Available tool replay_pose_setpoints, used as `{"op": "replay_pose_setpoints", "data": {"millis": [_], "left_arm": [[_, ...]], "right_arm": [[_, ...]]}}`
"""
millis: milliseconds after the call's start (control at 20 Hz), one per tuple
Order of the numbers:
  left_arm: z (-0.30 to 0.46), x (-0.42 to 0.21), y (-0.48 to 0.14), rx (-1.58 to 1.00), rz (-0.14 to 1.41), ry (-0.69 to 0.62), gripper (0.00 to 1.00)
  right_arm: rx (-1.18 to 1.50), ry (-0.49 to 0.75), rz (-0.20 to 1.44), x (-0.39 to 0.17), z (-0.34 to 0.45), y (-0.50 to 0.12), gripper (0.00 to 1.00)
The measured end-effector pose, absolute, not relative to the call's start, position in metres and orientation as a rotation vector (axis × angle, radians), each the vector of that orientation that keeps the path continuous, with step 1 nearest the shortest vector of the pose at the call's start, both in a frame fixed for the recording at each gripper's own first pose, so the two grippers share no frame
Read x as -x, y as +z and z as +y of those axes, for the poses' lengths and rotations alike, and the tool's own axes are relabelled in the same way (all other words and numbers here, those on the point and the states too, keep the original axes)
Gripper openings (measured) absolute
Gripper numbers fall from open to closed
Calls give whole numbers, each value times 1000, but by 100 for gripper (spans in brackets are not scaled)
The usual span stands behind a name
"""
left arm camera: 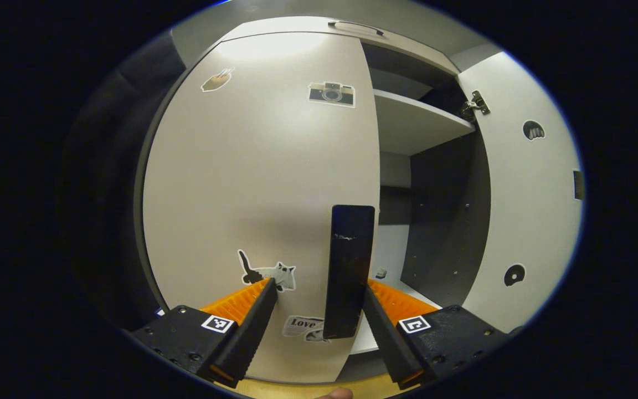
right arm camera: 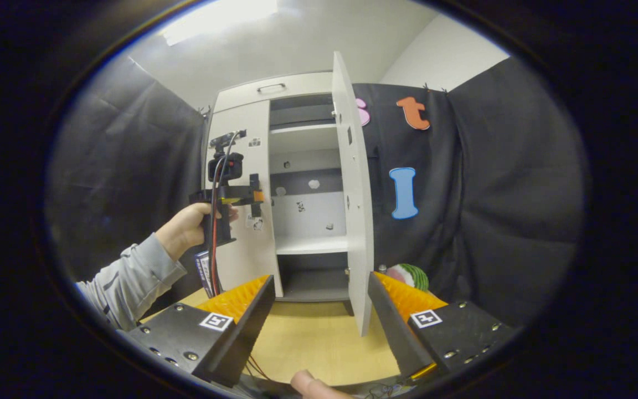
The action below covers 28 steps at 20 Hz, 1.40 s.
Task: Open the right door of the double-door shoe cabinet with the right hand, and open the left door with the left hand.
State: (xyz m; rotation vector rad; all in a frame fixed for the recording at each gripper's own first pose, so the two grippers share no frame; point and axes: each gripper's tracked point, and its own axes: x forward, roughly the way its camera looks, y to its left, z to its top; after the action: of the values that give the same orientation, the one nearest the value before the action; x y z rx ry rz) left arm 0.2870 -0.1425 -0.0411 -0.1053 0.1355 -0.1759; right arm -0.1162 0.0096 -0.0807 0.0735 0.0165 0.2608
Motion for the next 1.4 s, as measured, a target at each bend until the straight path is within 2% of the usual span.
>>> {"op": "replay_pose_setpoints", "data": {"millis": [100,200,400,450,500,550,600,750,850,1350,1400], "left_arm": [[-142,-284,-45,53,166,-144,93],[-142,-287,-45,39,167,-125,92],[-147,-285,-45,51,171,-129,84],[-153,-284,-45,58,172,-142,77],[-162,-280,-43,75,176,-177,74],[-165,-286,-47,86,184,-186,49],[-165,-282,-46,82,186,-190,32],[-164,-277,-46,89,174,-233,32],[-162,-266,-46,107,174,-256,28],[-149,-241,-47,67,167,-299,27],[-148,-240,-48,69,167,-300,27]], "right_arm": [[-74,263,16,118,10,-80,98],[-76,264,25,118,11,-83,100],[-60,261,42,121,15,-92,100],[-60,276,43,124,20,-91,100],[-66,289,45,128,23,-91,100],[-73,298,46,133,26,-92,100],[-74,299,45,136,28,-91,100],[-51,255,42,138,23,-92,100],[-45,237,46,138,19,-94,100],[-91,278,56,177,33,-96,98],[-92,266,55,180,27,-96,100]]}}
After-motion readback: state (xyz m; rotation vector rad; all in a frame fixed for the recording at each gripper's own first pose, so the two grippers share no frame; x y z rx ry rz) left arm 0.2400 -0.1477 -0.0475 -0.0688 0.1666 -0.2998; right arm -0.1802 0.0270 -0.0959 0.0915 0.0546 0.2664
